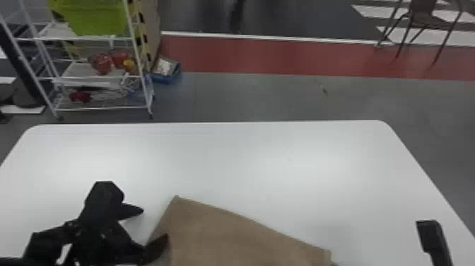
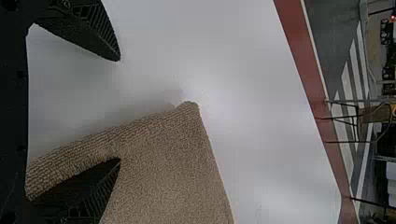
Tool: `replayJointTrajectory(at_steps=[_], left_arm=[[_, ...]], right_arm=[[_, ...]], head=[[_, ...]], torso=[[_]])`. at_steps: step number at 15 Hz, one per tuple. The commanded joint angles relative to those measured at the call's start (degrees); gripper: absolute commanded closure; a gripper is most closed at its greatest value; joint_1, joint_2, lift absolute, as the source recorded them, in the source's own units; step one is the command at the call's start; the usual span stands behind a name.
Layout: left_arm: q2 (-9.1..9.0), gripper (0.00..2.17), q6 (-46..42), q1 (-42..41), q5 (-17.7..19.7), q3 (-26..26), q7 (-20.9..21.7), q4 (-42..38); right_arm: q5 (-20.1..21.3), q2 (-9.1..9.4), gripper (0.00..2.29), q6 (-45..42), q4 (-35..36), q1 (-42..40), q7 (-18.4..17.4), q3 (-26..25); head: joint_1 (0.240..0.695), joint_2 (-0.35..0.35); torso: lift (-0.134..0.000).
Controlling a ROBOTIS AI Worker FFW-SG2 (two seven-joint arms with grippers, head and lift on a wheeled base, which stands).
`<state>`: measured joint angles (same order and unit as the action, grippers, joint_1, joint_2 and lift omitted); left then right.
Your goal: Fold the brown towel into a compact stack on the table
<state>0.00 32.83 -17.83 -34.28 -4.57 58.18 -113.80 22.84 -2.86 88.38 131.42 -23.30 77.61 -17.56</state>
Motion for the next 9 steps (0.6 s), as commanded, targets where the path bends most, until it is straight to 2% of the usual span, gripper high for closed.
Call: replayJointTrajectory(at_steps=[1,2,3,9], left_arm=[[-0.15,0.08,0.0,0.0,0.0,0.1,0.0,0.2],[-0.15,0.08,0.0,0.1,0.0,0.2,0.0,0.2],[-0.15,0.08,0.0,0.0,0.0,0.3,0.0,0.0],[-0.15,0.08,1.1,-1.4,-0.4,1.7,0.0,-1.6]], right_arm=[[0.1,-0.13,0.88,1.7,0.0,0.0,0.0,-0.3],[-0.5,-0.04,1.17,1.7,0.1,0.0,-0.1,-0.8],[-1.6,0.31,1.35,1.7,0.1,0.0,-0.1,-1.9],[-10.5,1.27,1.36,1.7,0.1,3.1,-0.2,-9.9]], head=[[0.695,-0.085],[0.695,-0.087],[0.695,-0.089],[0.695,-0.118]], torso=[[-0.119],[-0.119],[-0.119],[-0.119]])
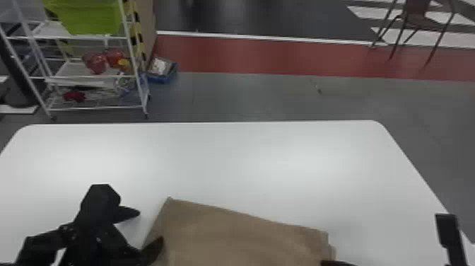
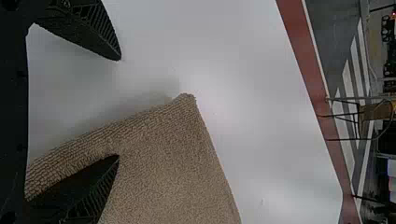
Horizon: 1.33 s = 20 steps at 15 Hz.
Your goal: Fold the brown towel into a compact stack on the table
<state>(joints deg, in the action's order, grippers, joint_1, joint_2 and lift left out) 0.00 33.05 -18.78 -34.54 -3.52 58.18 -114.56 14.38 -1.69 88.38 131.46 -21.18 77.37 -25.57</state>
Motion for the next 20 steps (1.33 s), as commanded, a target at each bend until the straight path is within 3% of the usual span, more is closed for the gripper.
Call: replayJointTrajectory(at_steps=[1,7,12,17,20], left_arm=[[-0.15,0.08,1.7,-1.3,-0.2,1.1,0.2,-1.7],[-0.15,0.08,2.4,-3.5,-1.8,4.1,1.1,-4.6],[-0.15,0.08,2.4,-3.4,-2.3,5.1,0.9,-4.5],[-0.15,0.08,2.4,-3.4,-3.0,5.6,1.1,-4.5],[-0.15,0.08,2.4,-3.3,-3.0,6.2,1.1,-4.5]], right_arm=[[-2.8,0.11,1.36,1.7,0.5,1.9,0.1,-2.6],[-5.3,-0.16,1.36,1.7,1.5,10.1,0.9,-2.7],[-5.9,-0.24,1.36,1.7,1.5,10.8,0.9,0.6],[-8.5,-0.33,1.36,1.7,1.4,12.7,0.9,0.9],[-8.3,-0.16,1.36,1.7,1.5,13.4,0.9,5.6]], head=[[0.695,-0.126],[0.695,-0.176],[0.695,-0.161],[0.695,-0.129],[0.695,-0.122]], torso=[[-0.119],[-0.119],[-0.119],[-0.119],[-0.119]])
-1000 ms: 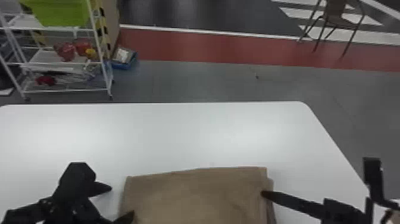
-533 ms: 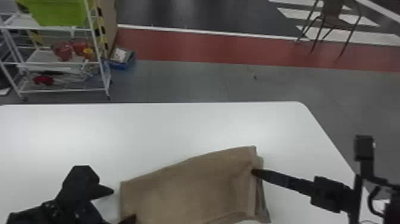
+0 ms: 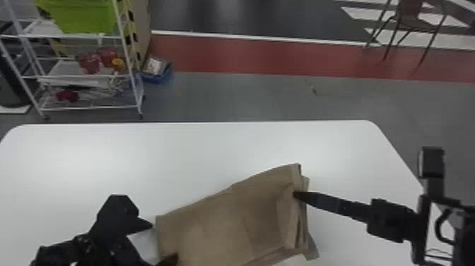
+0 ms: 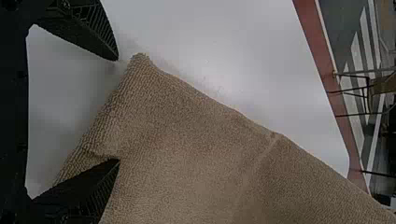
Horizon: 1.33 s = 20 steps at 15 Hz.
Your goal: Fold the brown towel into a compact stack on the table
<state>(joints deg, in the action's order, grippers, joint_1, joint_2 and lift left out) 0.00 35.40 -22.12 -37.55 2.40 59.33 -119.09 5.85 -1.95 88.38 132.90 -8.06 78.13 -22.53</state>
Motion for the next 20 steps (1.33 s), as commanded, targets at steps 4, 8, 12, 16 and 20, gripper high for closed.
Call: replayJointTrajectory(at_steps=[4,8,12,16,20], left_arm=[[-0.15,0.08,0.1,0.2,0.0,0.4,0.0,-0.1],[-0.15,0.08,0.1,0.2,0.0,0.6,0.1,-0.2],[-0.15,0.08,0.1,0.1,0.0,0.8,0.1,-0.2],[-0.15,0.08,0.1,0.0,-0.1,0.8,0.1,-0.7],[-0.15,0.07,0.4,-0.8,0.2,-0.6,-0.7,-3.3]], right_arm=[[1.6,0.36,1.36,1.7,-0.7,0.2,-1.4,10.6],[1.9,0.45,1.36,1.7,-3.1,0.1,-5.1,15.9],[2.1,0.98,0.13,1.7,-5.9,0.1,-8.5,20.4],[-3.1,1.86,0.03,1.7,-5.5,-1.1,-8.2,18.5],[-2.0,-0.69,0.26,1.7,1.4,-4.2,-4.1,14.8]], head=[[0.695,-0.056],[0.695,0.012],[0.695,0.055],[0.695,0.094],[0.695,0.094]], torso=[[-0.119],[-0.119],[-0.119],[-0.119],[-0.119]])
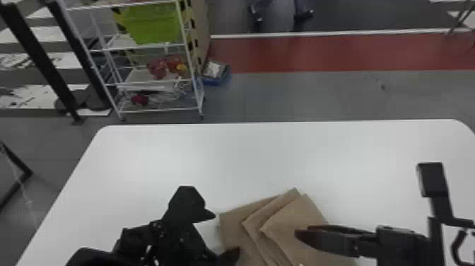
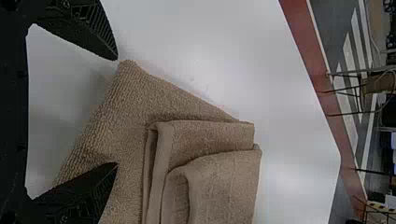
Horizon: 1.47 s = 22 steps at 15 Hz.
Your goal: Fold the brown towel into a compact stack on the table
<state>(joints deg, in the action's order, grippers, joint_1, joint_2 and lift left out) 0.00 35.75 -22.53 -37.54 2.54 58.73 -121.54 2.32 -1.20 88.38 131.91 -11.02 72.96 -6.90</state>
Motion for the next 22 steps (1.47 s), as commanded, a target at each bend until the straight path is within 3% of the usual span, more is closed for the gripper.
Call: replayJointTrajectory(at_steps=[1,3,4,6,8,10,14,16,19,22], left_arm=[[-0.15,0.07,0.1,-0.5,0.6,-1.4,-0.5,-1.8],[-0.15,0.07,0.3,-0.8,1.8,-2.9,-1.1,-2.7],[-0.15,0.07,0.3,-1.1,2.7,-3.8,-1.6,-3.3],[-0.15,0.07,0.3,-1.7,3.7,-4.8,-1.9,-4.0],[-0.15,0.07,0.1,-2.2,4.4,-5.3,-1.9,-4.2],[-0.15,0.07,0.1,-2.3,4.4,-5.2,-1.9,-4.3],[-0.15,0.07,-0.1,-2.3,4.8,-5.2,-1.9,-4.3],[-0.15,0.07,-0.6,-2.3,5.0,-5.2,-1.7,-4.3],[-0.15,0.07,-1.2,-2.3,5.6,-5.3,-1.4,-4.3],[-0.15,0.07,-1.5,-1.2,6.2,-4.8,-1.3,-3.8]], right_arm=[[3.5,-3.46,0.60,1.7,3.6,-2.4,2.6,-0.8],[10.0,-5.92,1.49,1.7,5.1,-4.7,5.4,-0.7],[14.9,-5.92,1.66,1.7,5.2,-6.2,5.4,-0.7],[20.4,-6.53,1.66,1.7,5.3,-9.3,5.4,-0.7],[21.7,-7.85,1.66,1.7,4.9,-10.3,5.4,-0.7],[22.9,-8.03,1.66,1.7,4.5,-9.8,5.4,0.0],[29.3,-7.94,1.66,1.7,1.1,-7.0,5.4,5.6],[31.5,-7.24,1.66,1.7,-2.4,-3.5,5.4,7.7],[31.3,-4.16,1.66,1.7,-3.1,1.7,5.4,7.4],[31.8,-3.37,1.66,1.7,-8.3,10.2,5.4,9.2]], head=[[0.695,0.090],[0.695,0.069],[0.695,0.060],[0.695,0.035],[0.695,-0.005],[0.695,-0.027],[0.695,-0.039],[0.695,-0.029],[0.695,-0.014],[0.695,0.005]], torso=[[-0.119],[-0.119],[-0.119],[-0.119],[-0.119],[-0.119],[-0.119],[-0.119],[-0.119],[-0.119]])
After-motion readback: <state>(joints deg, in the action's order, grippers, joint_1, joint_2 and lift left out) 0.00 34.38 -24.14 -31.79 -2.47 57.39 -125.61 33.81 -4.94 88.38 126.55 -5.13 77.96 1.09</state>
